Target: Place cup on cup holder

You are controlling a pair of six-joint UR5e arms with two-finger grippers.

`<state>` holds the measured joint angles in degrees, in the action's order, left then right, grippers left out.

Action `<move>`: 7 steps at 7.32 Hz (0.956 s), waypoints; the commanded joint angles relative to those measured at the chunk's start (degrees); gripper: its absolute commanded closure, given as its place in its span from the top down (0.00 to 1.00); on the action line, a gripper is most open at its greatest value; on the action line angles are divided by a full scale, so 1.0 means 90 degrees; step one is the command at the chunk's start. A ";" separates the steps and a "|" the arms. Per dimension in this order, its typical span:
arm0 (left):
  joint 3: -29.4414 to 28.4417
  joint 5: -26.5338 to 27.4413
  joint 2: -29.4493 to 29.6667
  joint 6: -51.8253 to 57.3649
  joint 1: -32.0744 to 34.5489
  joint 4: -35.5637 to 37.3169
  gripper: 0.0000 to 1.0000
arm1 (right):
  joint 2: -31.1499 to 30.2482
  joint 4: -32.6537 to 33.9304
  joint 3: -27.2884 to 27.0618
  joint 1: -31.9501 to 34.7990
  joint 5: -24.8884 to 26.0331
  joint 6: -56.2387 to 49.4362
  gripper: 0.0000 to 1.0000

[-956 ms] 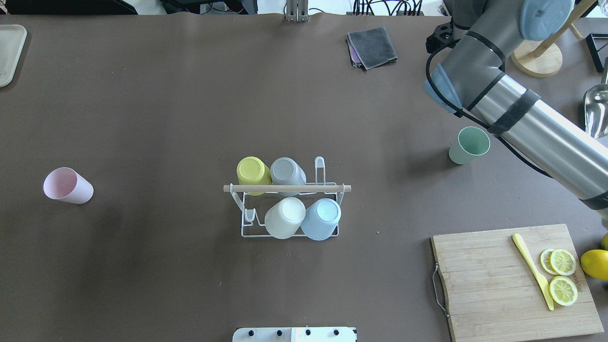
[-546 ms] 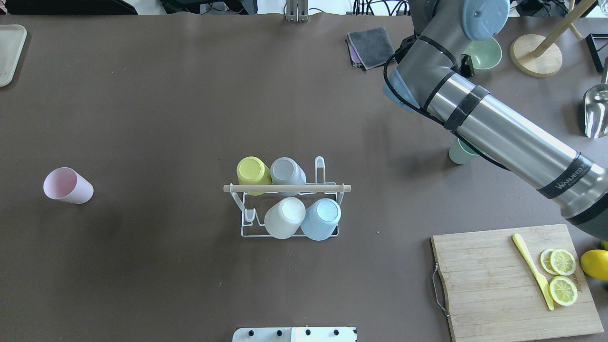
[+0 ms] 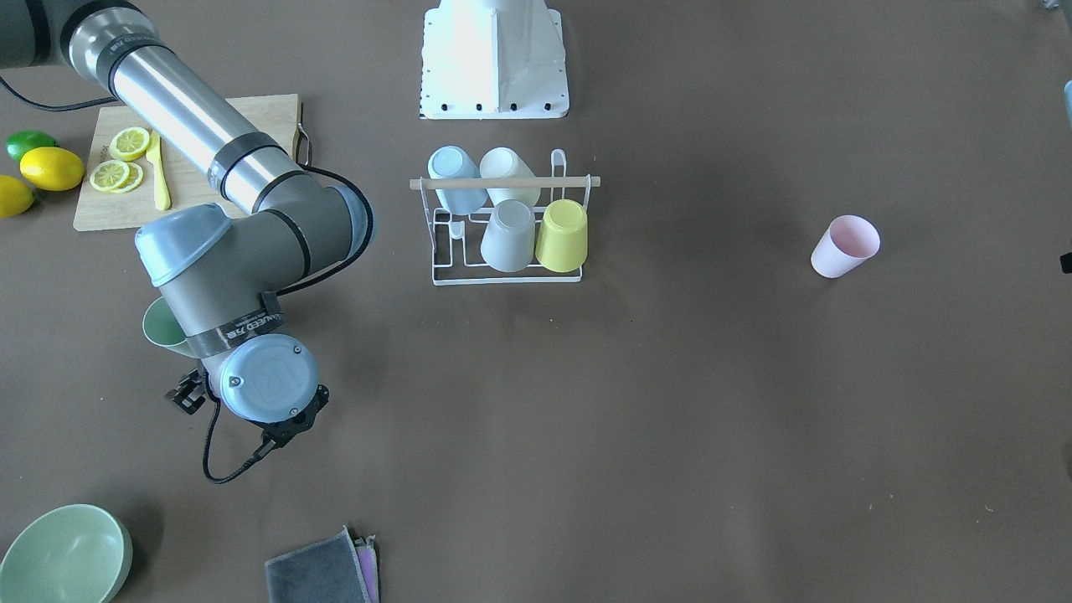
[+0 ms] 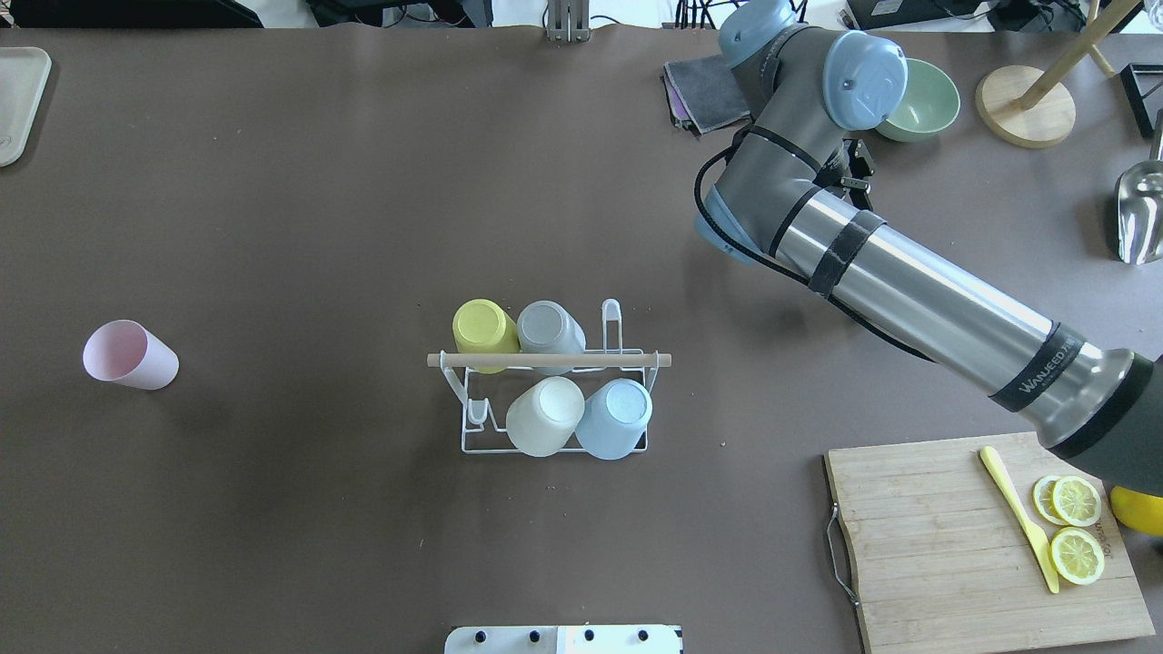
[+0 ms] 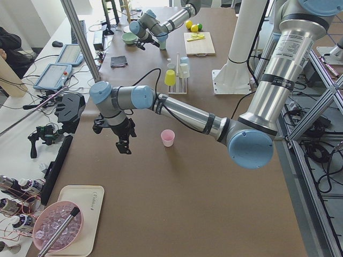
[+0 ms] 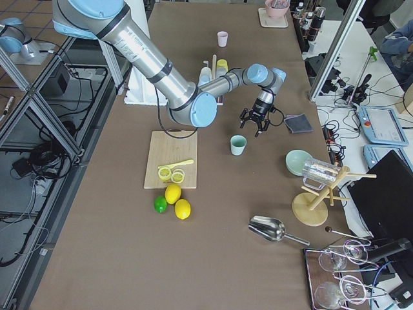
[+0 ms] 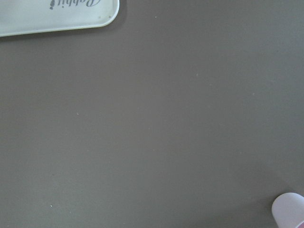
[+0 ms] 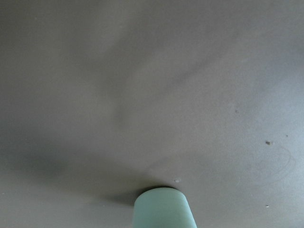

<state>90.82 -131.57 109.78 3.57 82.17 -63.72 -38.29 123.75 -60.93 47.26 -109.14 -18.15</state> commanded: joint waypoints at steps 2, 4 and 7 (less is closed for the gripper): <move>-0.0285 0.0156 0.0155 0.0179 -0.0320 0.0194 0.98 | -0.0149 0.0000 0.0090 -0.0398 0.0515 -0.0278 1.00; -0.0705 0.0166 0.0633 0.0208 -0.0652 0.0632 0.98 | -0.0208 0.0058 0.0090 -0.0495 0.0827 -0.0502 1.00; -0.1337 0.0146 0.0926 0.0648 -0.0848 0.0674 0.98 | -0.0218 0.0166 0.0100 -0.0661 0.0945 -0.0581 1.00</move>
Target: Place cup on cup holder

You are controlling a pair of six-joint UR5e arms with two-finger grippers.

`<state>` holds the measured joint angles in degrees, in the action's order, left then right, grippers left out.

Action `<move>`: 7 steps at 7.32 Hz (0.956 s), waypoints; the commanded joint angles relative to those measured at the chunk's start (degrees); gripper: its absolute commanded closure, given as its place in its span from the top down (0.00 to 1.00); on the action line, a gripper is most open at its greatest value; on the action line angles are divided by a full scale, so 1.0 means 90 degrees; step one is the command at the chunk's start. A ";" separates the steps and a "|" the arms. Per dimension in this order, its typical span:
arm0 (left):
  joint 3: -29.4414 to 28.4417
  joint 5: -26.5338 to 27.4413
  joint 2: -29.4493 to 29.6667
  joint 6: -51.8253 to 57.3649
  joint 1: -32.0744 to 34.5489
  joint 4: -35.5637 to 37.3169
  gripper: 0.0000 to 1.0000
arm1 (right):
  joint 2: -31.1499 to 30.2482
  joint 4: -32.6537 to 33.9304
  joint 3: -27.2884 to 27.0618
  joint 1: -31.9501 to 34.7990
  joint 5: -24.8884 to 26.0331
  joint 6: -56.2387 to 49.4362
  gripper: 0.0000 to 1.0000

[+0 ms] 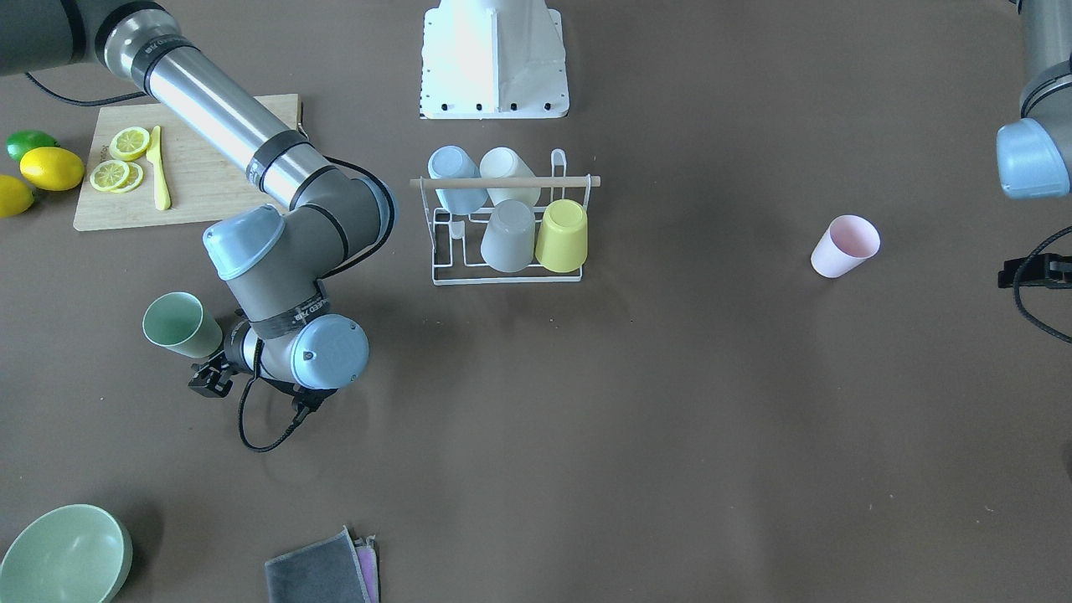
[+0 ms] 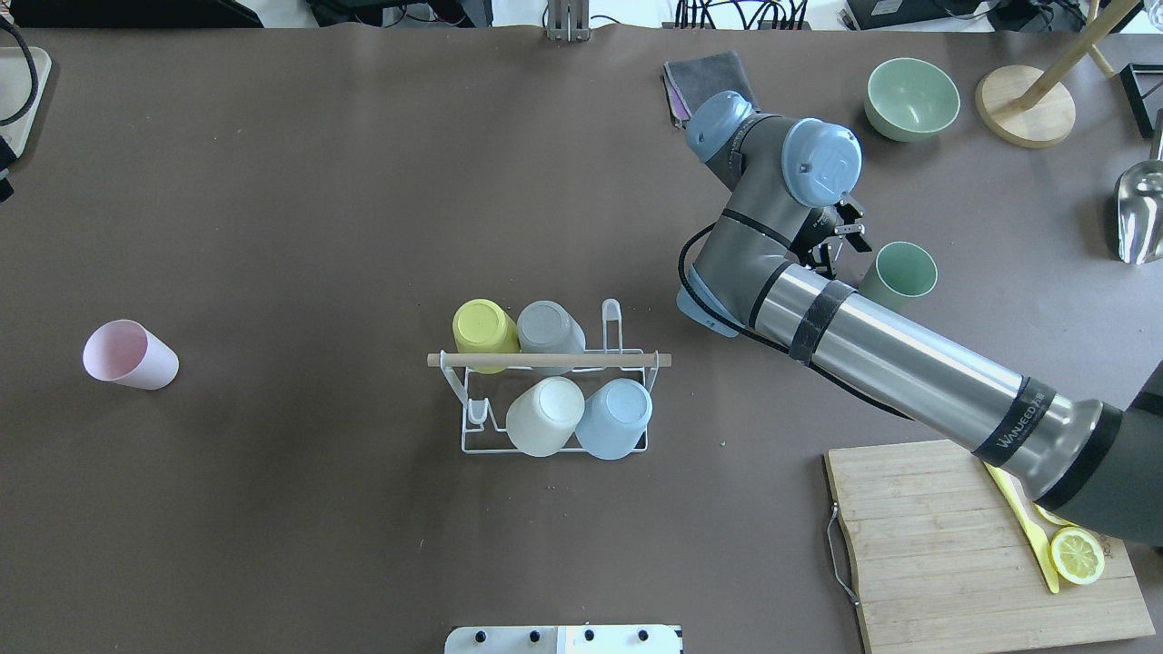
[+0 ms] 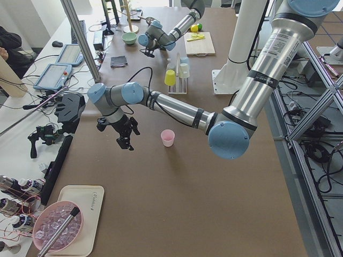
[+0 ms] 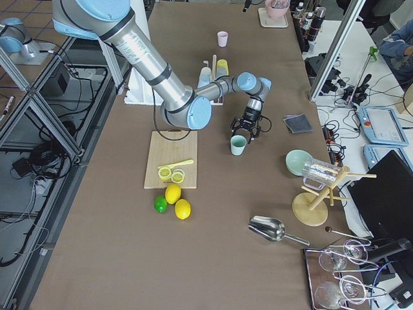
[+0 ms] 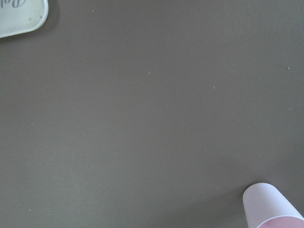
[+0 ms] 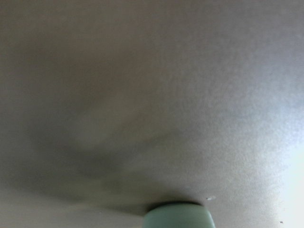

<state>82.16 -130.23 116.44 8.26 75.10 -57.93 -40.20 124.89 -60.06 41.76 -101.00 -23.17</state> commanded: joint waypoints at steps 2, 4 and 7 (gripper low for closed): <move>-0.0875 -0.0012 0.0654 0.0117 -0.0316 0.0117 0.98 | -0.0016 0.0039 -0.0006 -0.0070 0.0342 -0.0111 1.00; -0.1149 -0.0081 0.1065 -0.0116 -0.0357 0.0449 0.98 | -0.0084 0.0039 -0.0006 -0.0187 0.0460 -0.0131 1.00; -0.1160 -0.0275 0.1038 -0.0448 -0.0756 0.0548 0.98 | -0.0191 0.0039 -0.0006 -0.0246 0.0684 -0.0150 1.00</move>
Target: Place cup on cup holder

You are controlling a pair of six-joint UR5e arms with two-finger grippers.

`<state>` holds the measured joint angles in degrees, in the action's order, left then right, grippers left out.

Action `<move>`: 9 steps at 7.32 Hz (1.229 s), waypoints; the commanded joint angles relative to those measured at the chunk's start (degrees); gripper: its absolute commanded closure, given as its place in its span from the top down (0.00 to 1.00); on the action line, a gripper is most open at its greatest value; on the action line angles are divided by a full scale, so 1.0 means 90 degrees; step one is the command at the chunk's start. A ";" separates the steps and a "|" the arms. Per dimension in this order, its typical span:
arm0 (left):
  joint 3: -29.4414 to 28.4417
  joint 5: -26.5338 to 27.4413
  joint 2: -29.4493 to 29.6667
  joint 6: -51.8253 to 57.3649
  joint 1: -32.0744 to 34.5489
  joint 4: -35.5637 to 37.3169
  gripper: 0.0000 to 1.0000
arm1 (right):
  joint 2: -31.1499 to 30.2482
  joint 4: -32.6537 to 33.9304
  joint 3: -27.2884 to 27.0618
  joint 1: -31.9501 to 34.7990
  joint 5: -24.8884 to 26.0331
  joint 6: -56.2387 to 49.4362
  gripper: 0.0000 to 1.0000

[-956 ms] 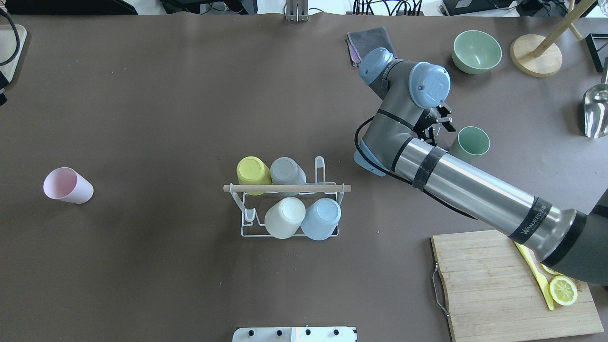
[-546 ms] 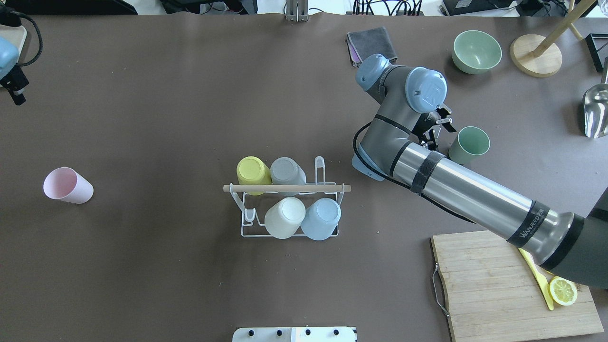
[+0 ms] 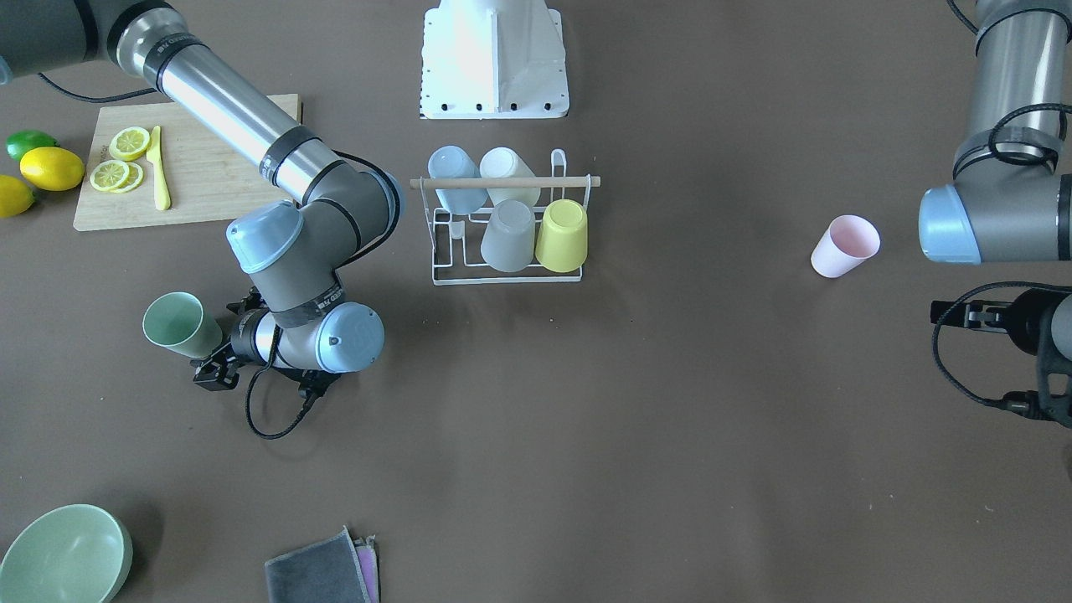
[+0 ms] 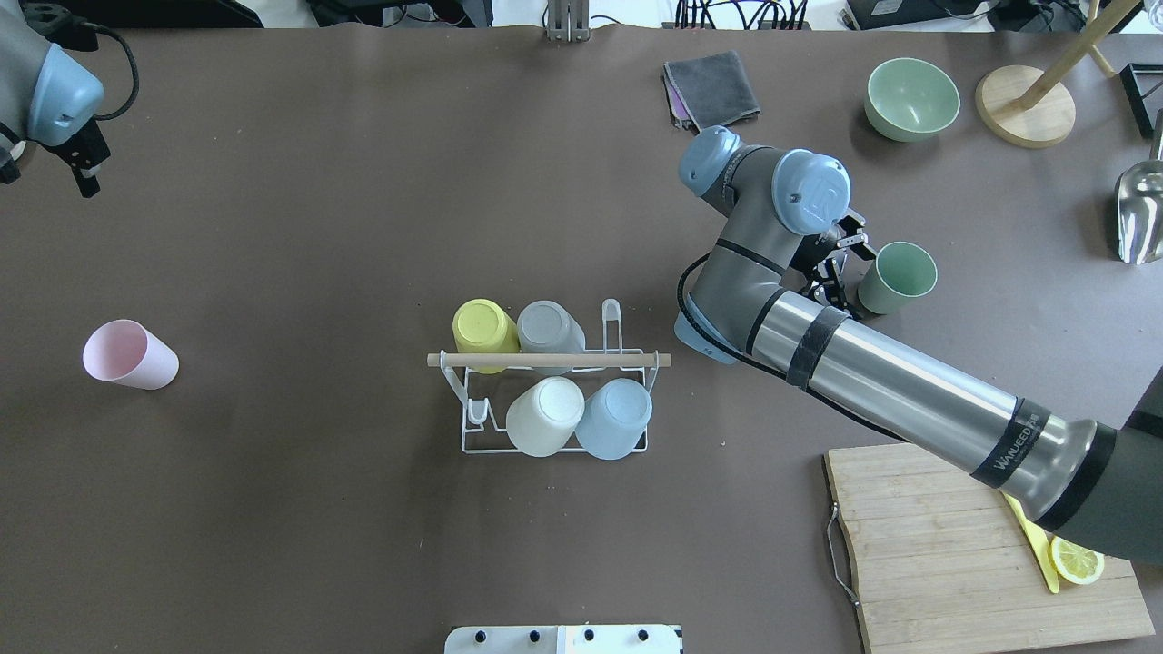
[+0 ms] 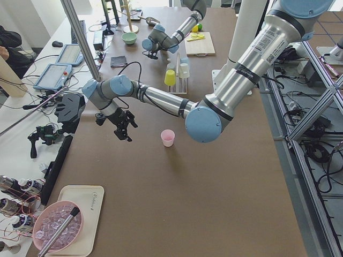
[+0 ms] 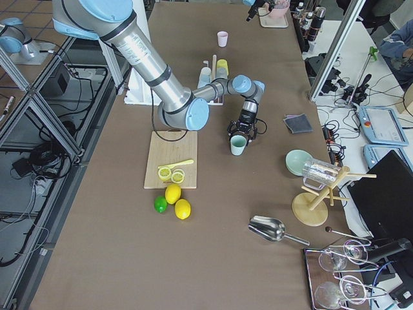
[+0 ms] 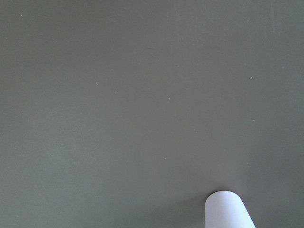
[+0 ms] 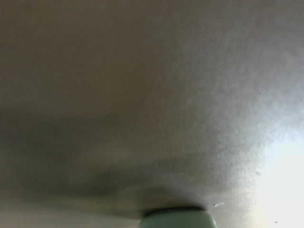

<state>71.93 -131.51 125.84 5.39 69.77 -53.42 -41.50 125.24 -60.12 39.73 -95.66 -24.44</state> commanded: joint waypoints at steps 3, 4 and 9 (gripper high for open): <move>-0.0256 -0.0173 0.0032 -0.0570 -0.0621 0.0027 0.98 | -0.0155 -0.0019 0.0000 -0.0020 0.0219 -0.0273 1.00; -0.0364 -0.0183 0.0042 -0.0570 -0.0671 0.0027 0.98 | -0.0194 -0.0029 0.0000 0.0000 0.0219 -0.0360 1.00; -0.0600 -0.0309 0.0051 -0.0550 -0.0798 0.0047 0.98 | -0.0311 -0.0029 -0.0068 0.0088 0.0219 -0.0458 1.00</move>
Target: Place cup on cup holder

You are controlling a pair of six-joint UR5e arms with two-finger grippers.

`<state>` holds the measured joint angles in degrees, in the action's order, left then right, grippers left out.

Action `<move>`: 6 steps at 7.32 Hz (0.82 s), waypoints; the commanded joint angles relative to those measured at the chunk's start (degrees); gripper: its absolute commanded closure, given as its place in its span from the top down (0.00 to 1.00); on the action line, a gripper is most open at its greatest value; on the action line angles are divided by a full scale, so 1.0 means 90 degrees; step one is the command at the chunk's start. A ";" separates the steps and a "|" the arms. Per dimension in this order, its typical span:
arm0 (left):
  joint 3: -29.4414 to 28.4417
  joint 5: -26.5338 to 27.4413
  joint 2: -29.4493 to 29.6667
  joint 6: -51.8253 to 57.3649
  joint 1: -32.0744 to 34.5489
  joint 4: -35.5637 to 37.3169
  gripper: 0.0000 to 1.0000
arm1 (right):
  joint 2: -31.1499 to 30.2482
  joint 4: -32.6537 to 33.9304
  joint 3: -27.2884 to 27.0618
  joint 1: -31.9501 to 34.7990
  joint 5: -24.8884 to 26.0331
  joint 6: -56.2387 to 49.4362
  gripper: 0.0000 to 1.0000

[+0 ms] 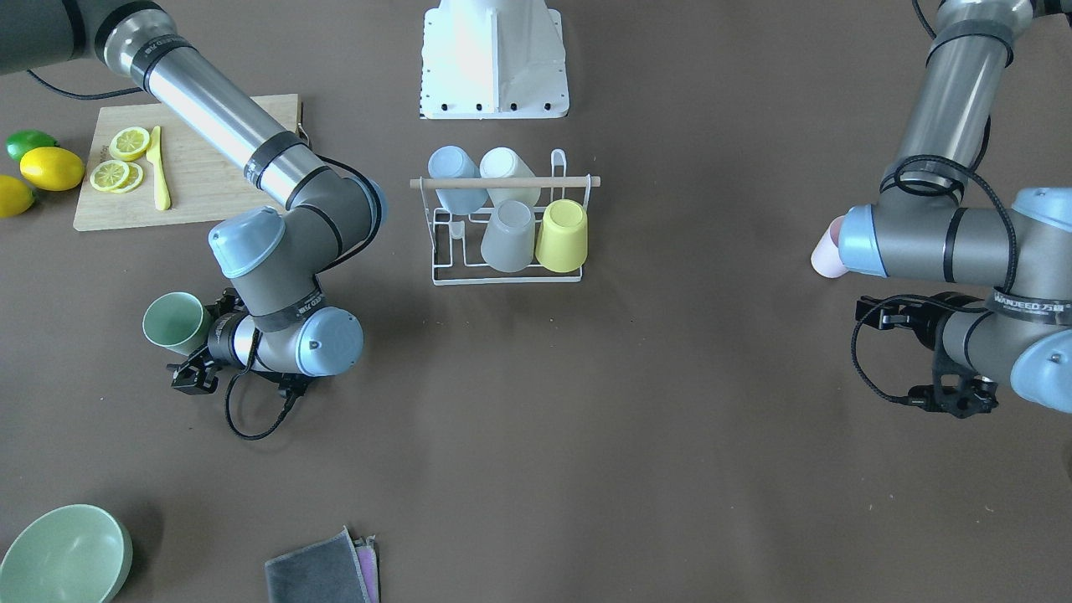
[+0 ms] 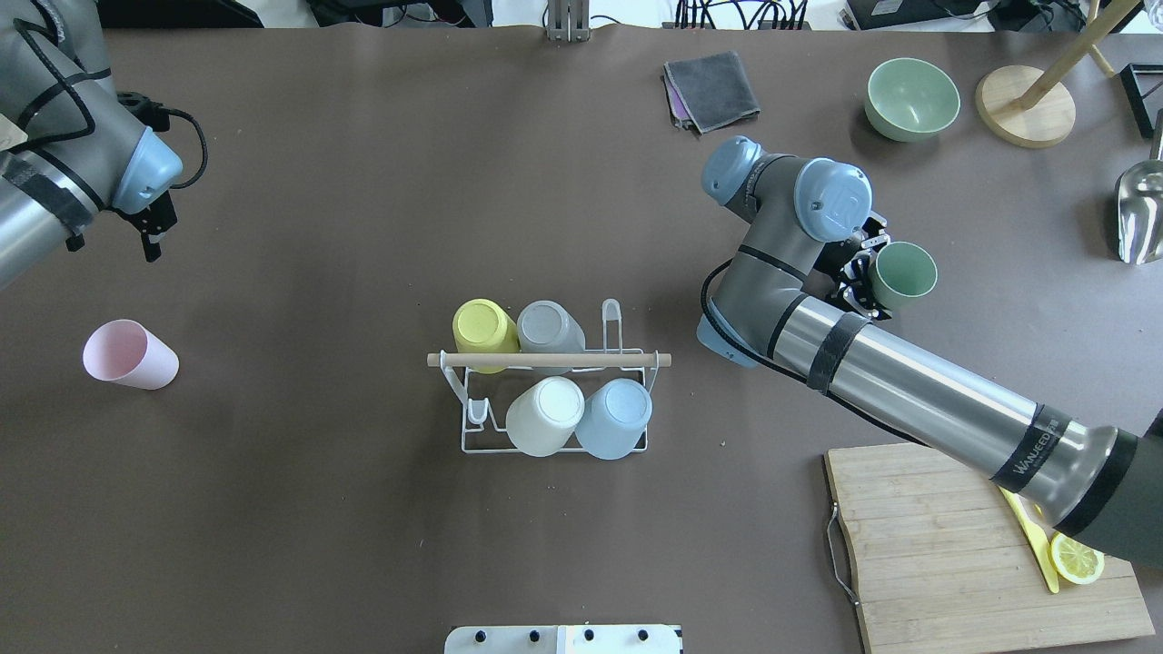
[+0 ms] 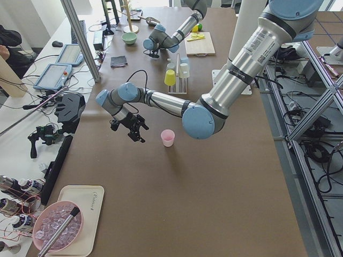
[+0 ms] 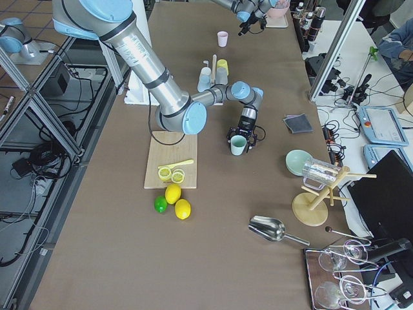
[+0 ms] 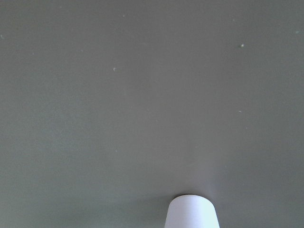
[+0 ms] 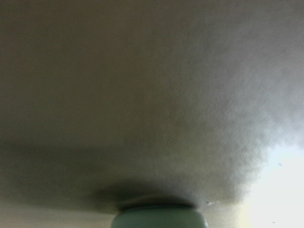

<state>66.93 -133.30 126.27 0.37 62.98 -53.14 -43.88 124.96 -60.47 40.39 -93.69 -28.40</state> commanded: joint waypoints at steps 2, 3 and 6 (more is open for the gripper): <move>-0.0113 -0.0441 -0.0006 0.0028 -0.0200 0.0171 0.98 | -0.0163 -0.0007 -0.0116 0.0034 0.0000 -0.0047 1.00; -0.0113 -0.0442 -0.0016 0.0037 -0.0278 0.0182 0.98 | -0.0270 -0.0007 -0.0233 0.0034 0.0000 -0.0047 1.00; -0.0258 -0.0442 -0.0065 0.0522 -0.0561 0.0425 0.98 | -0.0281 0.0022 -0.0244 0.0053 0.0000 -0.0125 0.91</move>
<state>65.51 -137.26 125.78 2.24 58.86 -50.44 -46.34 124.99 -62.54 40.78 -93.69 -29.10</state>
